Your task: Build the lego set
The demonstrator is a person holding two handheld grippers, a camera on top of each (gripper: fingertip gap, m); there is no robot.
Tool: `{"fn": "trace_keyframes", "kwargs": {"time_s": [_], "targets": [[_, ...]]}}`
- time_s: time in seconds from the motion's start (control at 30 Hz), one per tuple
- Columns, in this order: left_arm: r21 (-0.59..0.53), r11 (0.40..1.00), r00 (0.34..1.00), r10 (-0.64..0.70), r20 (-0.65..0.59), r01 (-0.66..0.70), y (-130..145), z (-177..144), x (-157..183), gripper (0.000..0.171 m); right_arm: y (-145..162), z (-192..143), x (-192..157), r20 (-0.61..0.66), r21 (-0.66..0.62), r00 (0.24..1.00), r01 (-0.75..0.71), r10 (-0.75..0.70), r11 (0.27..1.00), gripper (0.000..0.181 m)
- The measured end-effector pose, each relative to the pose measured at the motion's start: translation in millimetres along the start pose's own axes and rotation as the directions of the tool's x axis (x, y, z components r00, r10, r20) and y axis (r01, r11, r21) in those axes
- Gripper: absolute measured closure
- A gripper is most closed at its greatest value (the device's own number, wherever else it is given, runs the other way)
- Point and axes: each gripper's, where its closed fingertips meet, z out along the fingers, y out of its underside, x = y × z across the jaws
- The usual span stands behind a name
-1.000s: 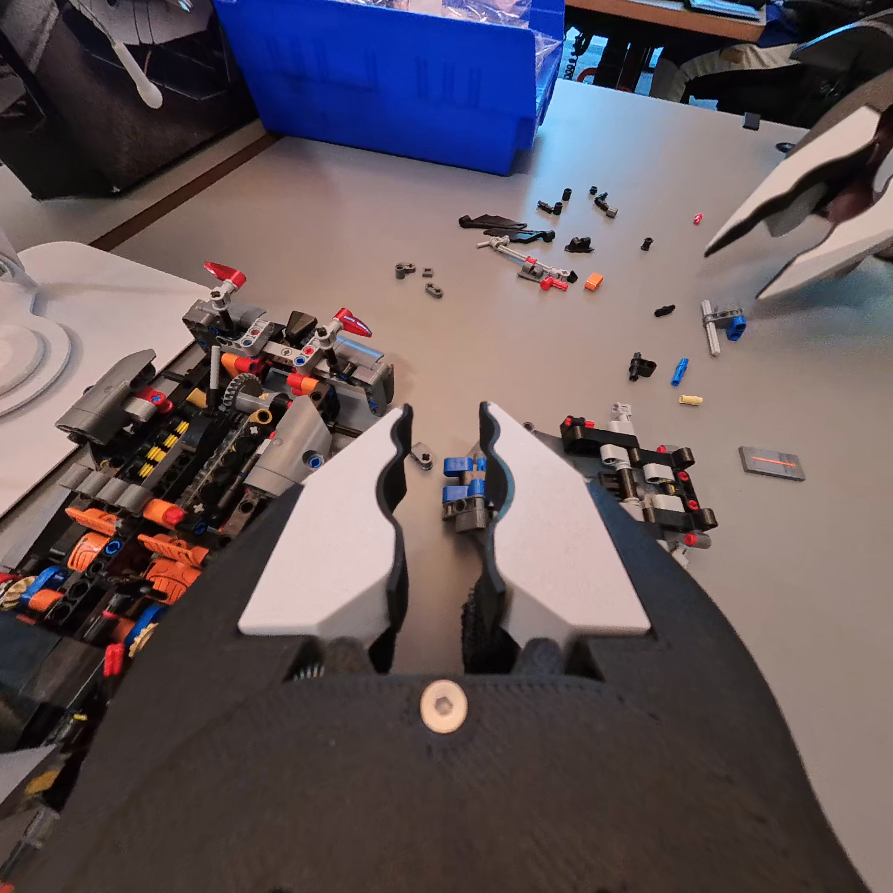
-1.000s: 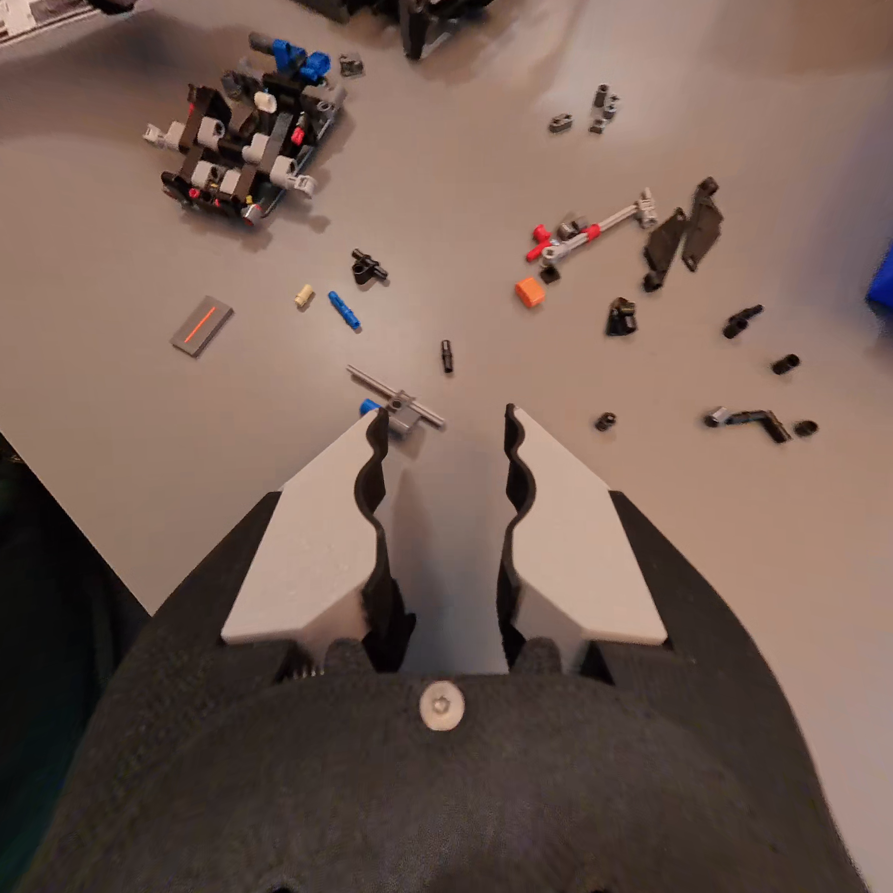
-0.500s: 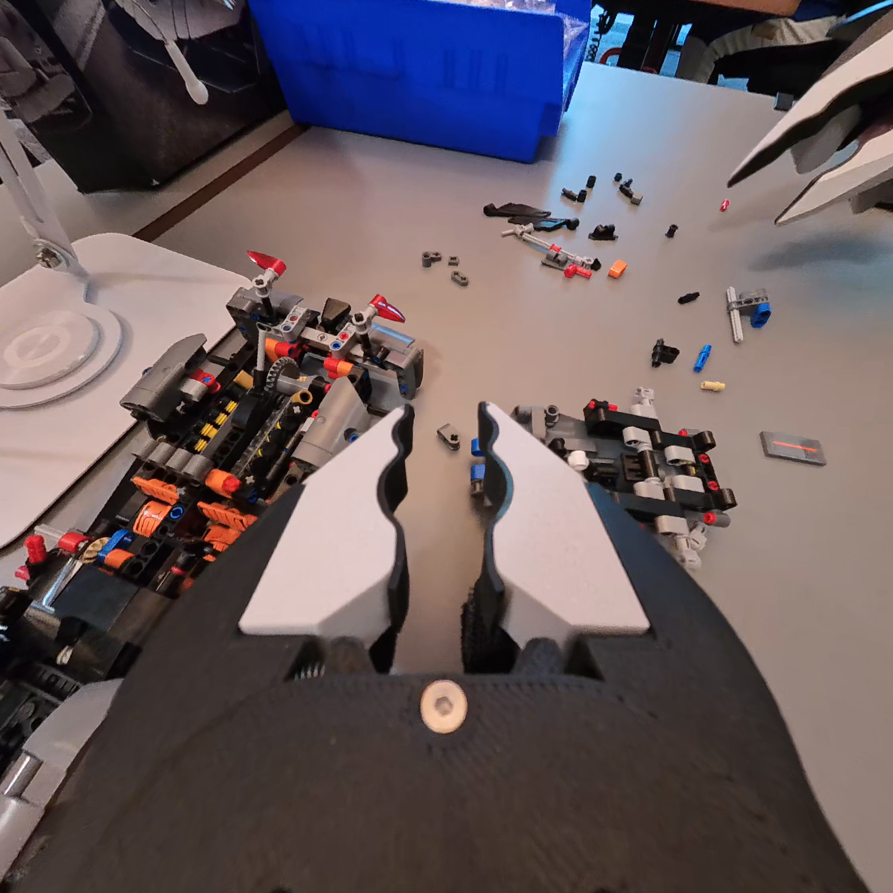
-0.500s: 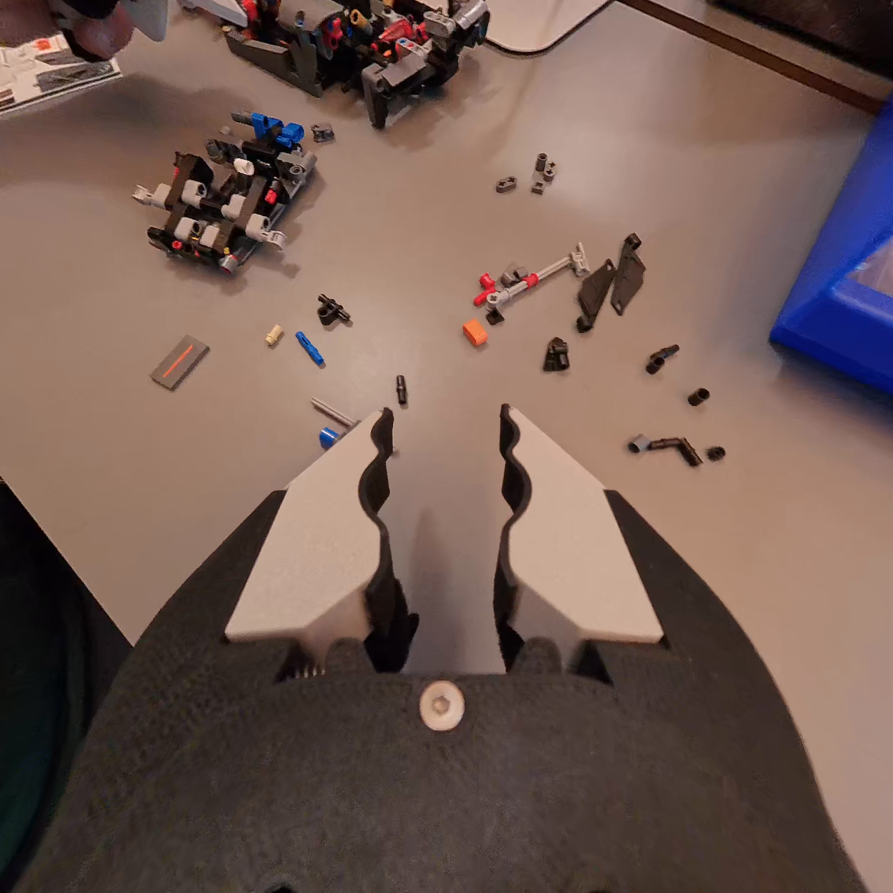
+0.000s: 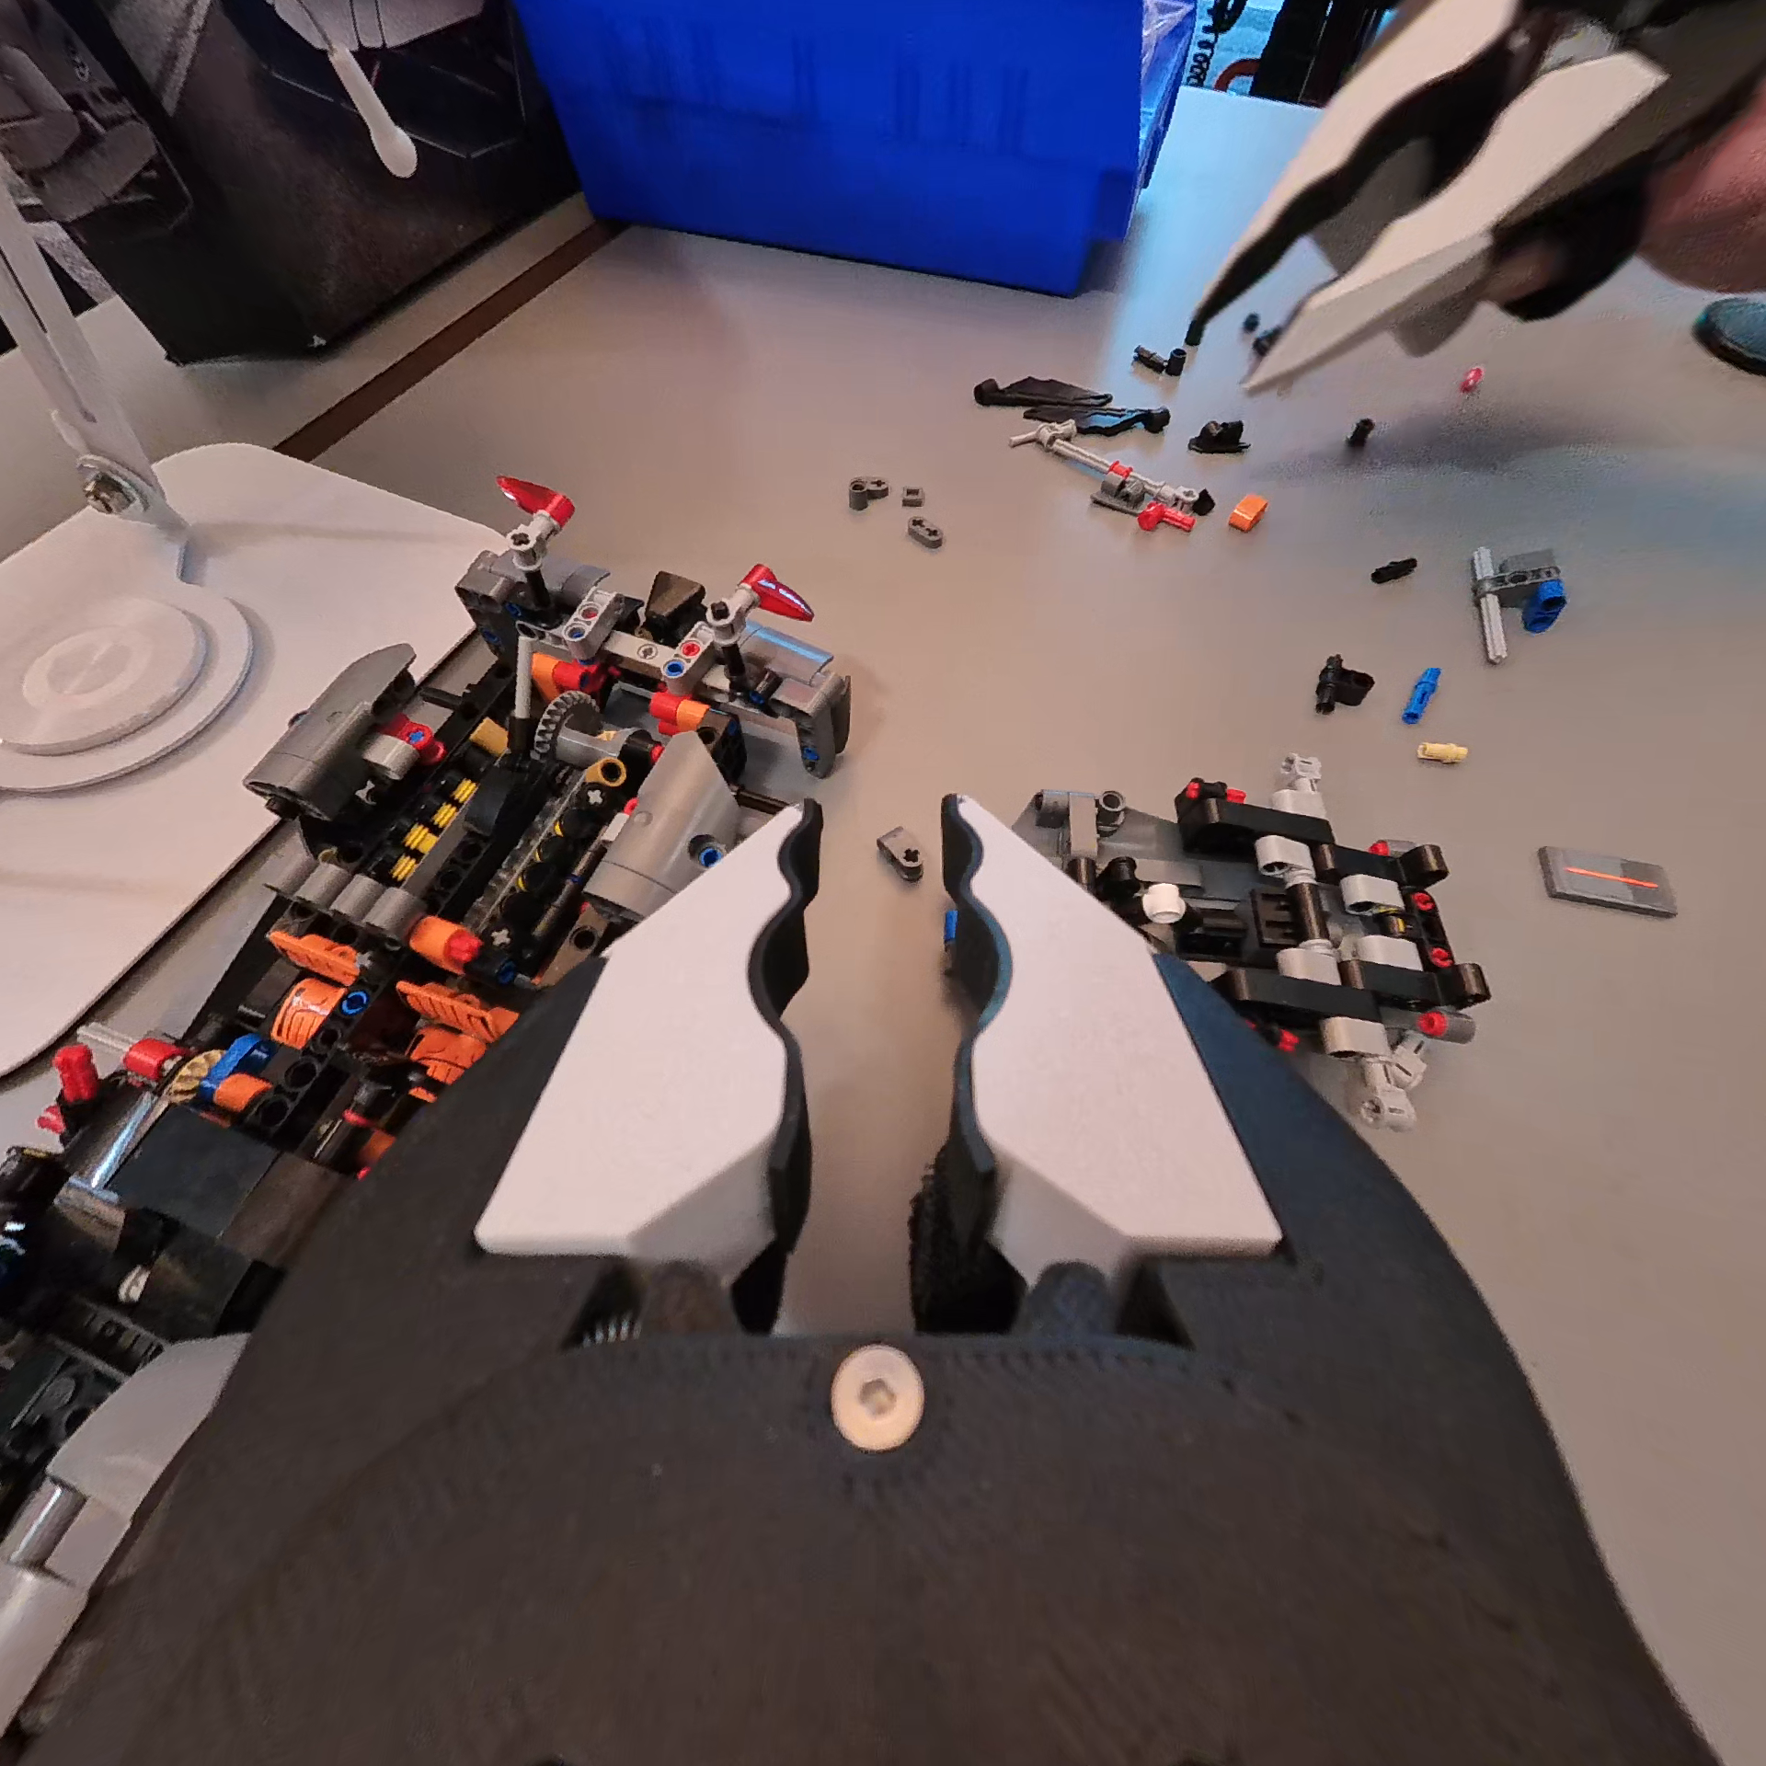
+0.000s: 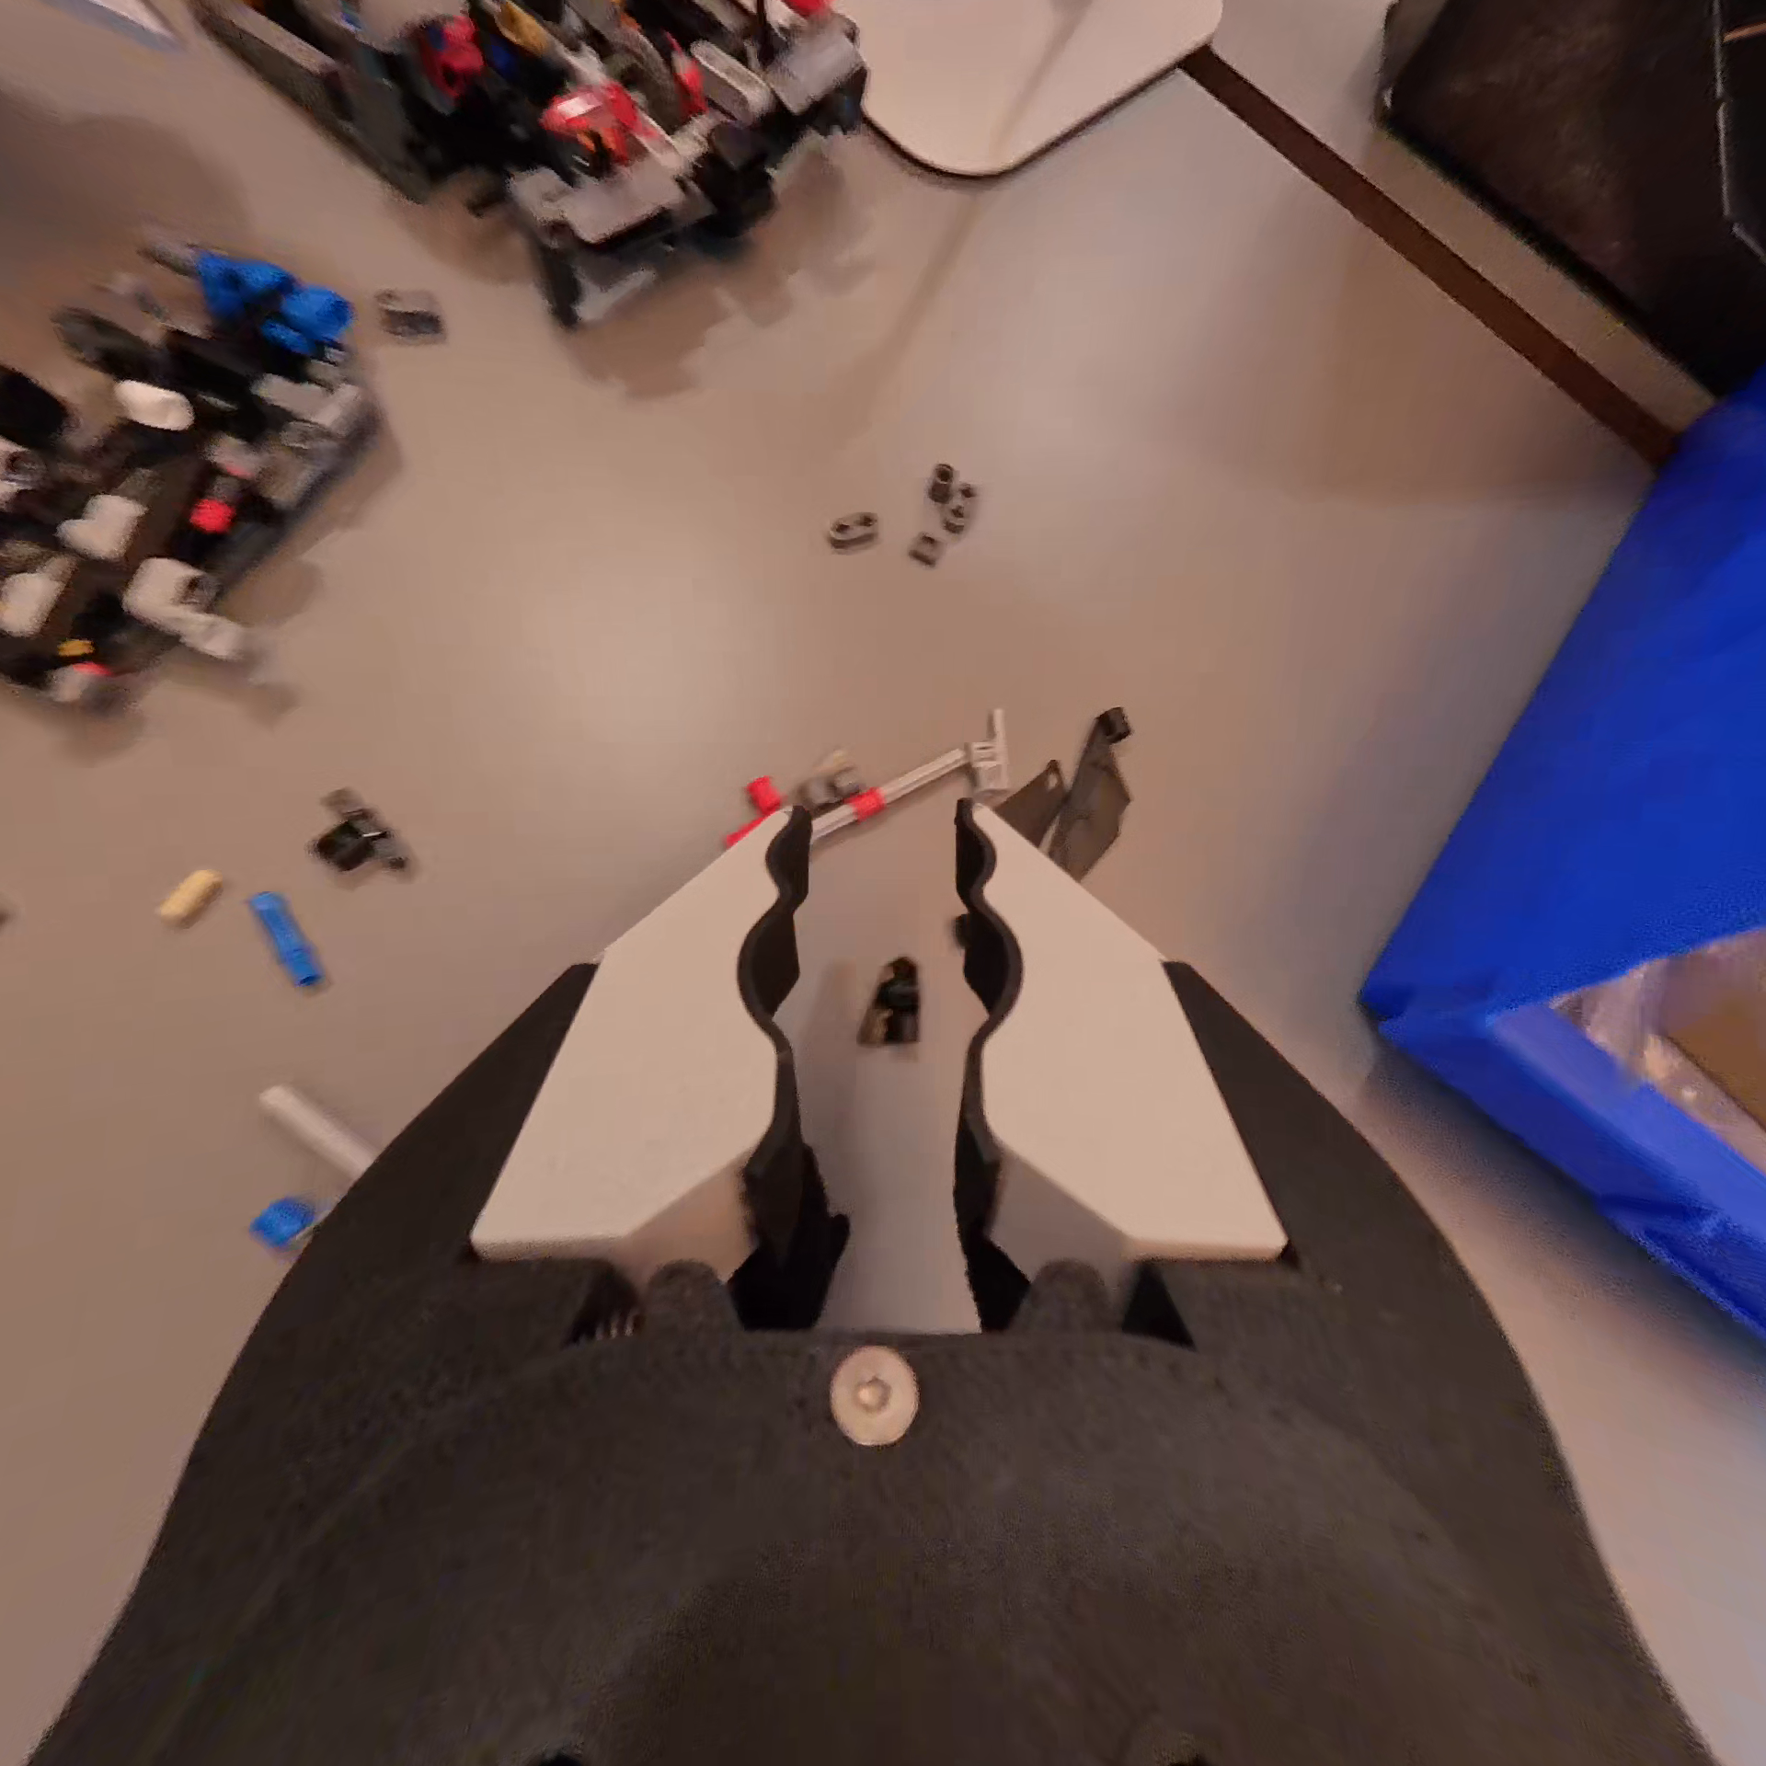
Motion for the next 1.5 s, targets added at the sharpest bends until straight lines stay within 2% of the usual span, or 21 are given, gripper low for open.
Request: {"fn": "trace_keyframes", "kwargs": {"time_s": [0.23,0.37,0.47,0.63,0.83,1.0,1.17,1.5], "targets": [[-0.031,0.999,1.0,0.028,-0.001,-0.028,7,6,3,0.149,13,45,30,0.058,-0.134,0.997,0.049,-0.041,0.99,0.166],[-0.035,0.999,1.0,0.021,-0.008,-0.021,9,7,2,0.149,13,51,30,0.083,-0.141,0.994,0.076,-0.064,0.987,0.178],[-0.037,0.999,1.0,0.018,-0.01,-0.018,11,7,1,0.149,13,52,29,0.086,-0.142,0.993,0.098,-0.087,0.985,0.178],[-0.032,0.999,1.0,0.01,-0.007,-0.01,11,6,-1,0.149,9,39,26,0.098,-0.115,0.992,0.09,-0.079,0.989,0.179],[-0.029,1.0,1.0,0.011,-0.014,-0.012,10,8,1,0.149,7,5,12,0.137,-0.083,0.987,0.095,-0.083,0.992,0.179],[-0.032,0.999,1.0,0.019,-0.022,-0.02,9,10,4,0.149,25,-16,-29,0.283,-0.096,0.948,0.179,-0.146,0.979,0.179],[-0.032,0.999,0.999,0.026,-0.027,-0.027,8,11,7,0.149,52,-17,-51,0.358,-0.155,0.913,0.264,-0.195,0.952,0.179],[-0.023,0.999,0.999,0.039,-0.01,-0.039,3,9,4,0.149,43,-20,-45,0.306,-0.129,0.937,0.215,-0.167,0.968,0.165]]}}
